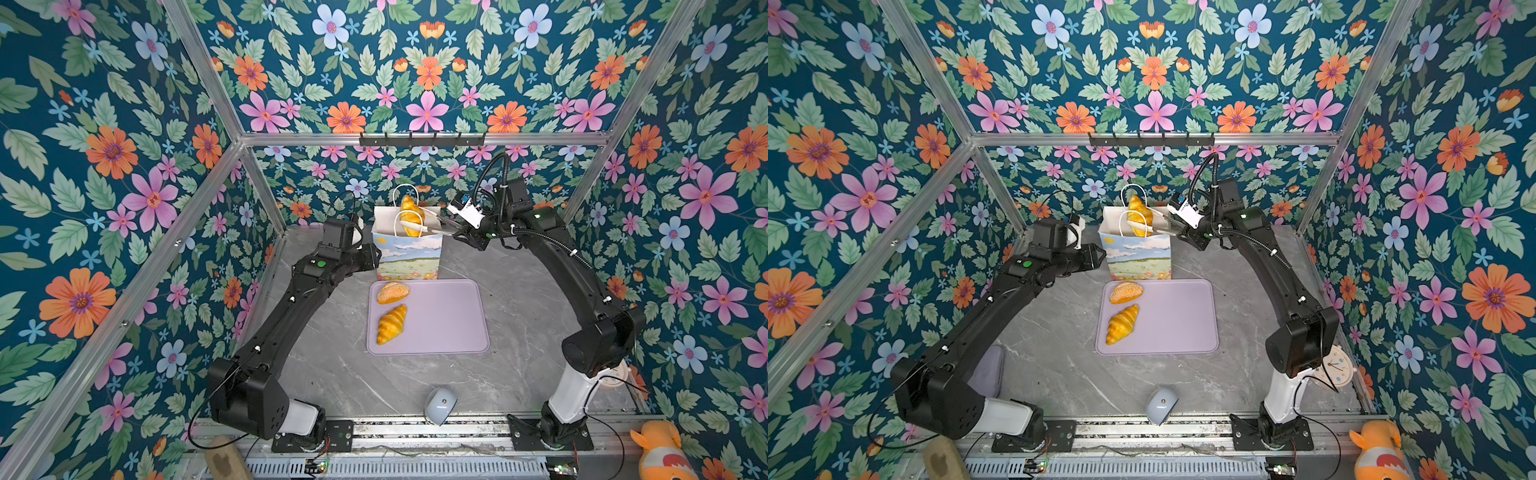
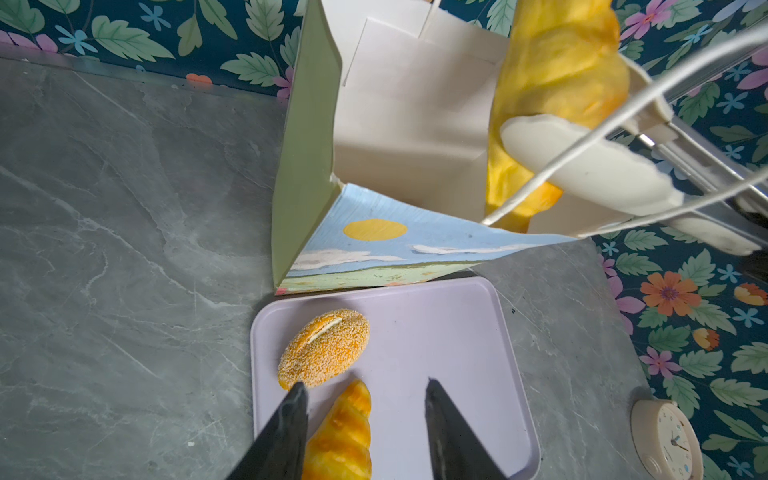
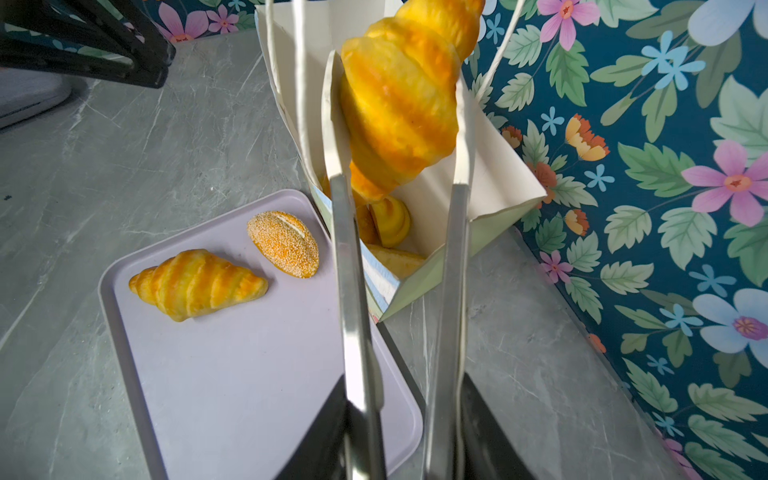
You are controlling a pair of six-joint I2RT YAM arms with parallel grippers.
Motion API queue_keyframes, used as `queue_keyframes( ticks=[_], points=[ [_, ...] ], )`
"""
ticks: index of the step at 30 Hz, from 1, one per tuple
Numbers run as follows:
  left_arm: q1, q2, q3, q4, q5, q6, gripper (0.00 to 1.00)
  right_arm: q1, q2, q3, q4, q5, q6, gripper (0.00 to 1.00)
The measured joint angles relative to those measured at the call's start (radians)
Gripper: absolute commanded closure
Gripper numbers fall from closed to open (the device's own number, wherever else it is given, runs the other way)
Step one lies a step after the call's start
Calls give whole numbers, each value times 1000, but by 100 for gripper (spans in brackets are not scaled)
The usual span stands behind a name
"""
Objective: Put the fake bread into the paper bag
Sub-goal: 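Lower the croissant into the bag with the tongs in right gripper, then open the tongs, withdraw from the bag and swing right gripper toward the tray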
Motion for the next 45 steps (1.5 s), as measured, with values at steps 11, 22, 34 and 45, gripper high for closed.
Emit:
queue_keyframes(
  ticks=[11, 22, 34, 45],
  points=[
    [0, -14, -8, 4, 0, 0, 53, 8, 0, 26, -50, 19, 0, 57],
    [0, -26, -23, 3, -1, -1, 52, 30, -39, 42, -84, 32, 1, 58],
    [0, -37, -32, 5, -2, -1, 52, 31, -229, -4, -64, 54, 99, 60],
    [0, -47, -47, 12, -1, -1, 52, 31, -372, -49, -72, 121, 432, 55]
  ],
)
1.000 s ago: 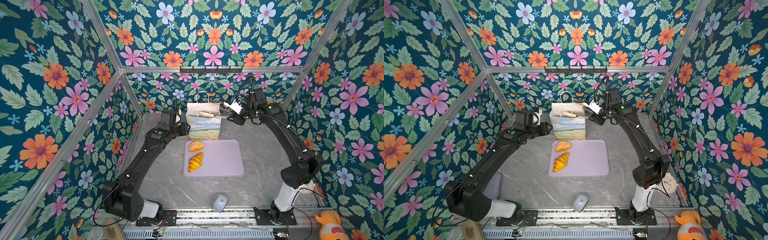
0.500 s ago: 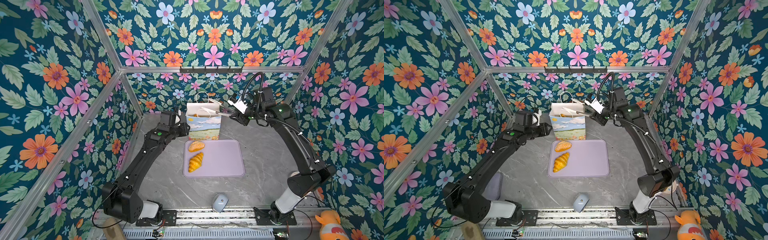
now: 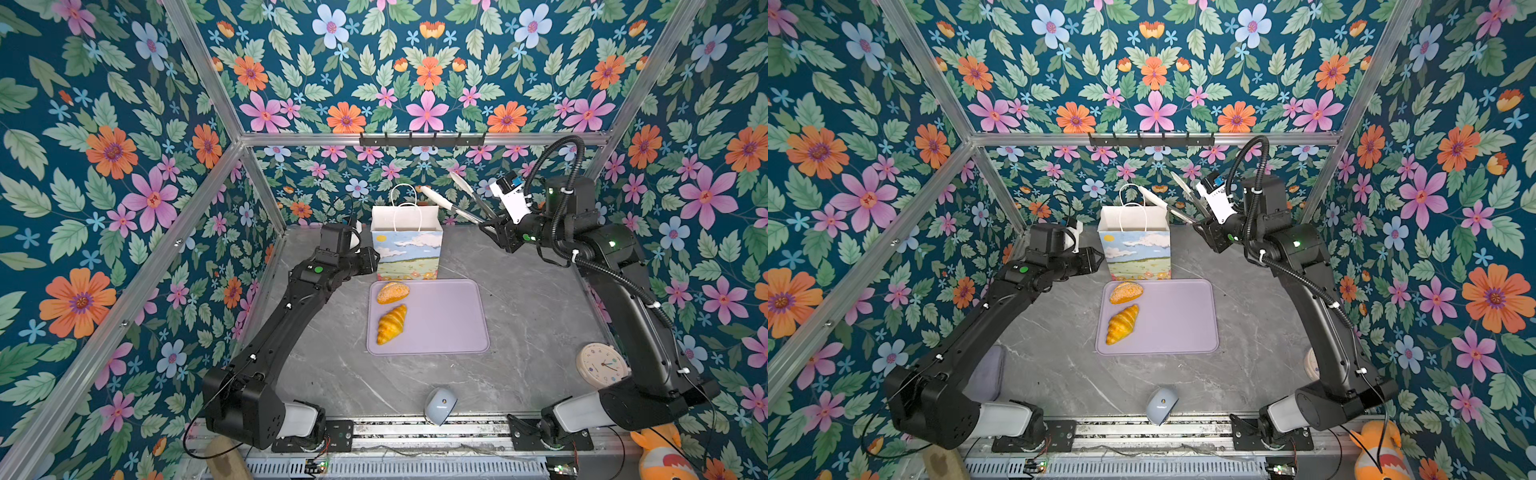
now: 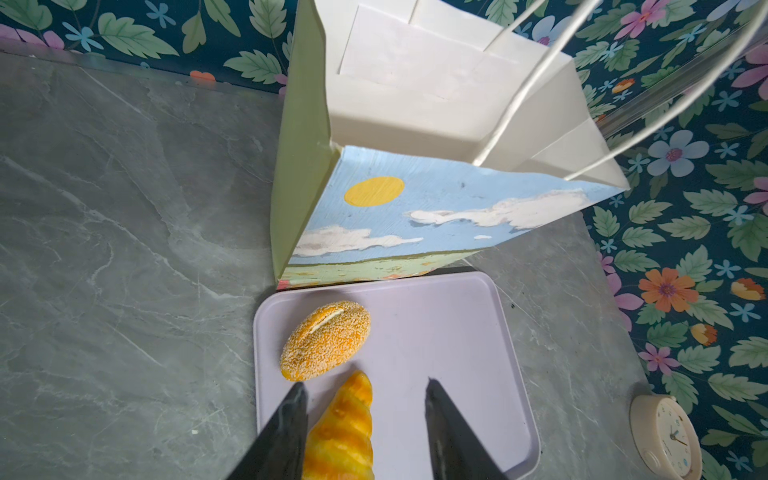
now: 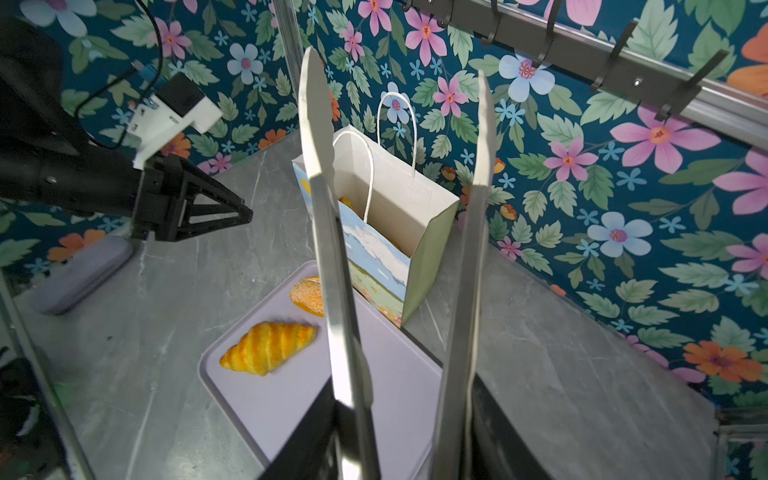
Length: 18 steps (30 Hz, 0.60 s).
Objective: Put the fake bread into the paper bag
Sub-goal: 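Open the tongs, withdraw from the bag and swing right gripper toward the tray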
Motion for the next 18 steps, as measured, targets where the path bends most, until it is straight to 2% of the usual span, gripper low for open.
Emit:
queue_keyframes(
  ticks=[7, 14, 18],
  points=[
    [0, 0, -12, 7, 0, 0, 52, 37, -100, -74, -66, -7, 208, 58],
    [0, 2, -48, 35, 3, 0, 52, 146, -148, -134, -145, 6, 373, 58],
    [0, 11, -89, 58, 17, 0, 52, 219, -171, -204, -199, 12, 417, 59]
  ],
)
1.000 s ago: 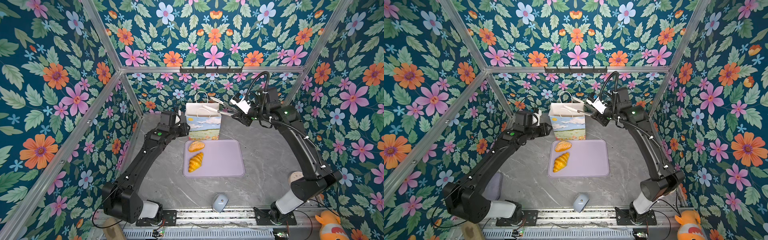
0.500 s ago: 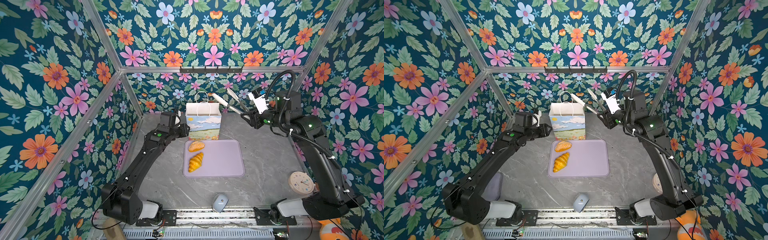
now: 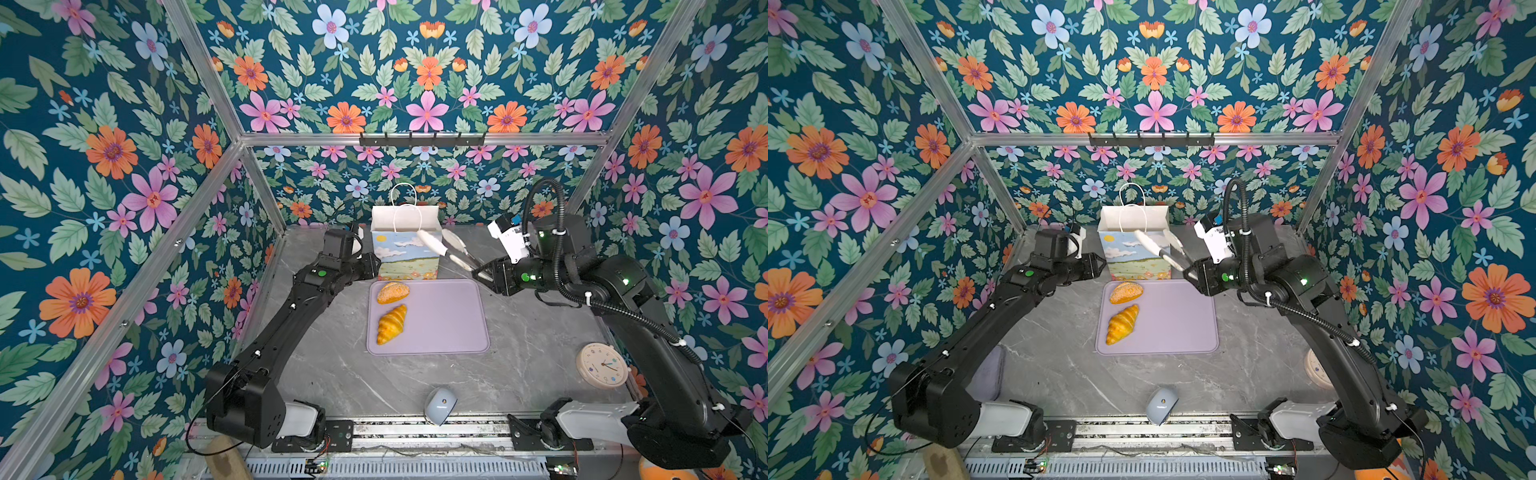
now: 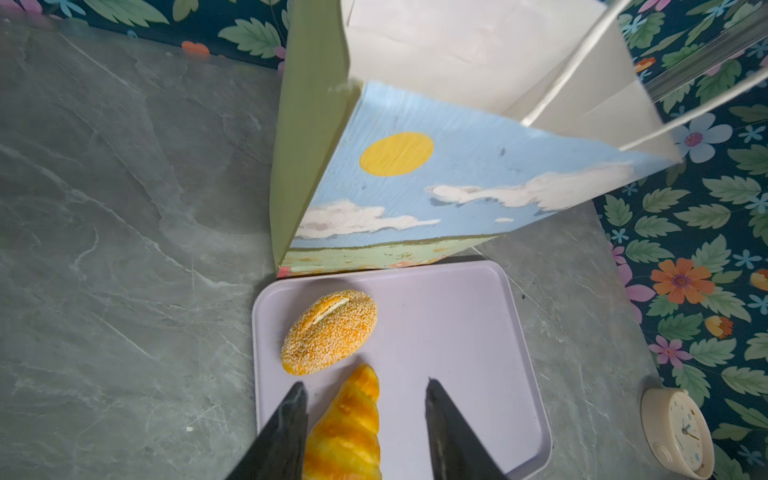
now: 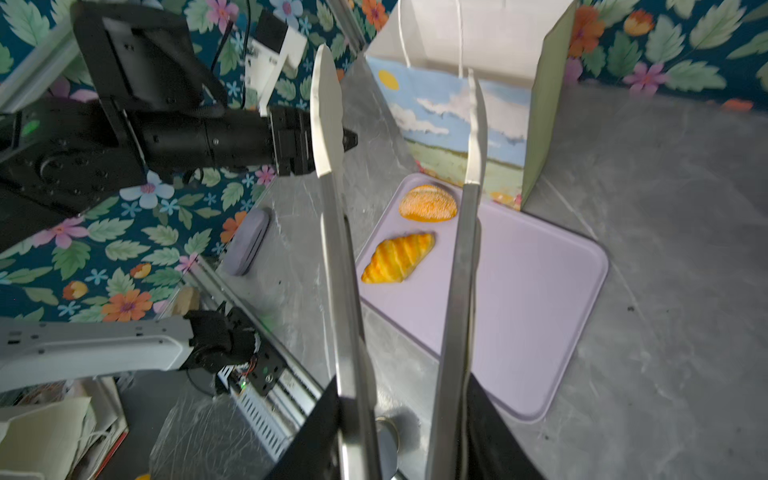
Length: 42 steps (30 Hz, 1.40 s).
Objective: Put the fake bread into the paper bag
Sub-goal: 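Open the tongs, withdraw from the bag and swing right gripper toward the tray, then lower the open tongs over the last croissant on the tray with right gripper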
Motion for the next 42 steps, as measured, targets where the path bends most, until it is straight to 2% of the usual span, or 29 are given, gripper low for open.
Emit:
queue_keyframes(
  ticks=[6, 14, 18, 25, 33, 37, 42],
  points=[
    [0, 4, -76, 36, 1, -1, 53, 77, -13, -129, -55, 76, 94, 61],
    [2, -47, -254, 131, -177, -7, 51, 262, 82, -202, -64, 194, 240, 59],
    [14, -95, -359, 186, -234, -30, 49, 352, 185, -149, -85, 224, 314, 57],
    [67, -183, -484, 249, -275, -55, 47, 436, 347, -48, -125, 278, 415, 55],
    [91, -212, -537, 278, -271, -55, 47, 515, 557, 98, -191, 315, 489, 52],
    [95, -213, -542, 278, -277, -54, 47, 531, 616, 153, -216, 317, 513, 51],
    [103, -244, -555, 269, -335, -47, 47, 533, 660, 193, -229, 322, 537, 50]
  ],
)
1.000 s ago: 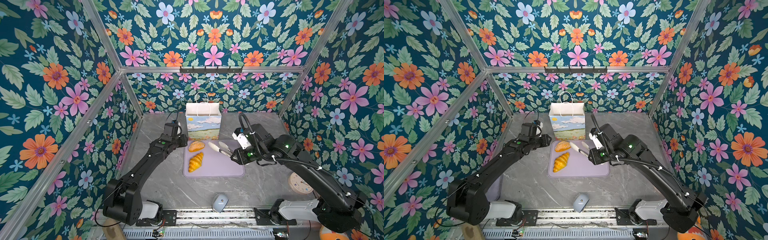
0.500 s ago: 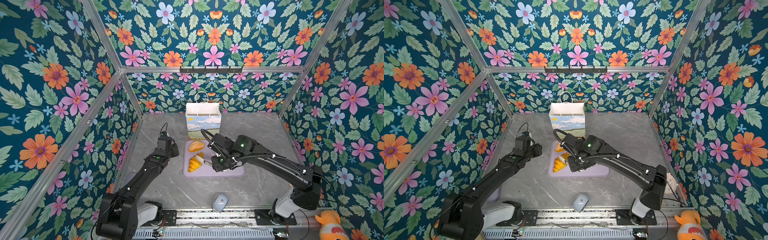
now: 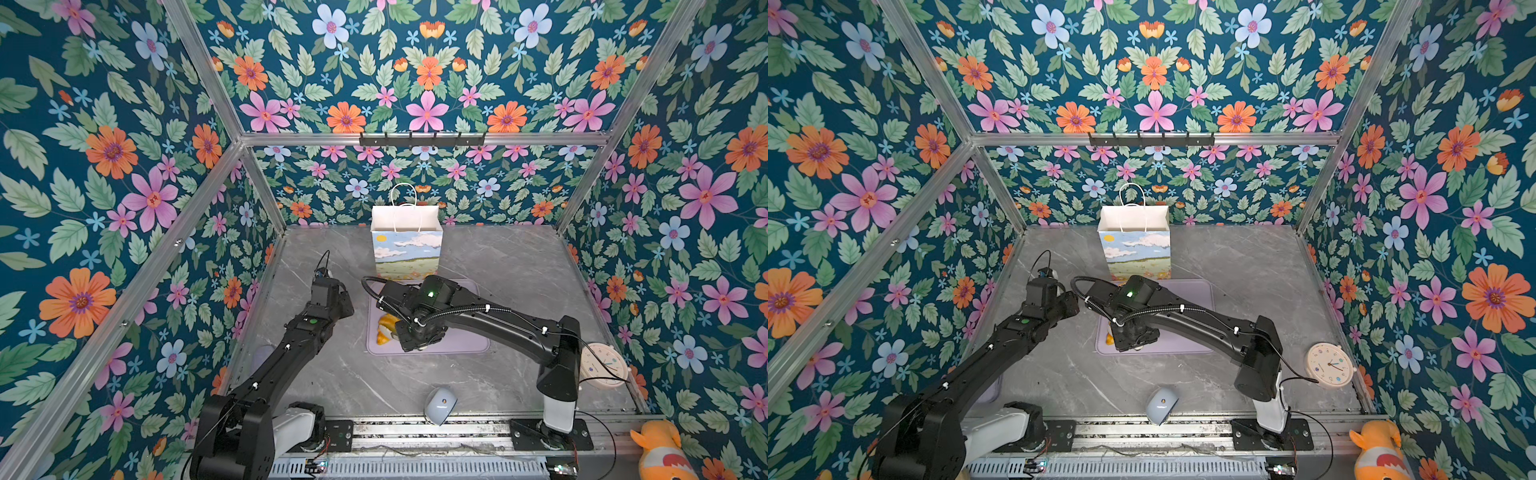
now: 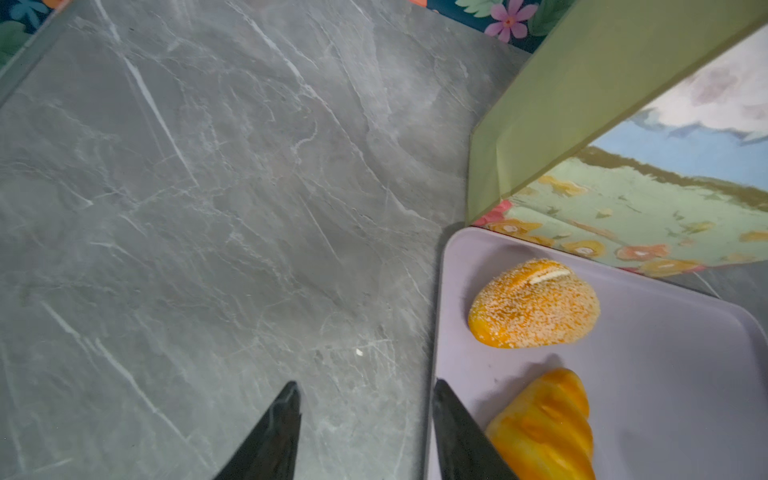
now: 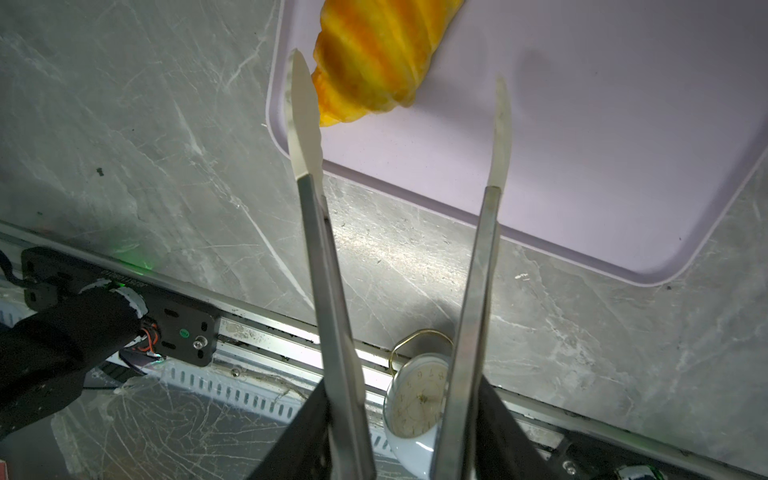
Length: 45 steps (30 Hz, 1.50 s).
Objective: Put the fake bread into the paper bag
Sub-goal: 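Lower the open tongs over the last croissant on the tray with right gripper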
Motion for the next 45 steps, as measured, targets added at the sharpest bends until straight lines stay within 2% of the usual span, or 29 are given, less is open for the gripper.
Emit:
queue_keyframes(
  ticks=[10, 22, 30, 38, 45],
  points=[
    [6, -70, -58, 2, -74, 4, 46, 2, 112, 97, -32, 16, 12, 48],
    [11, -54, -63, 3, -52, 14, 46, 4, 177, 166, -71, 23, 14, 48],
    [15, -51, -63, 9, -28, 14, 47, 4, 179, 171, -71, 24, 14, 49],
    [21, -51, -62, 11, -19, 13, 46, 4, 175, 147, -74, 26, 1, 55],
    [24, -32, -54, 22, -13, 10, 46, -9, 119, 87, -93, 30, -6, 57]
  ],
)
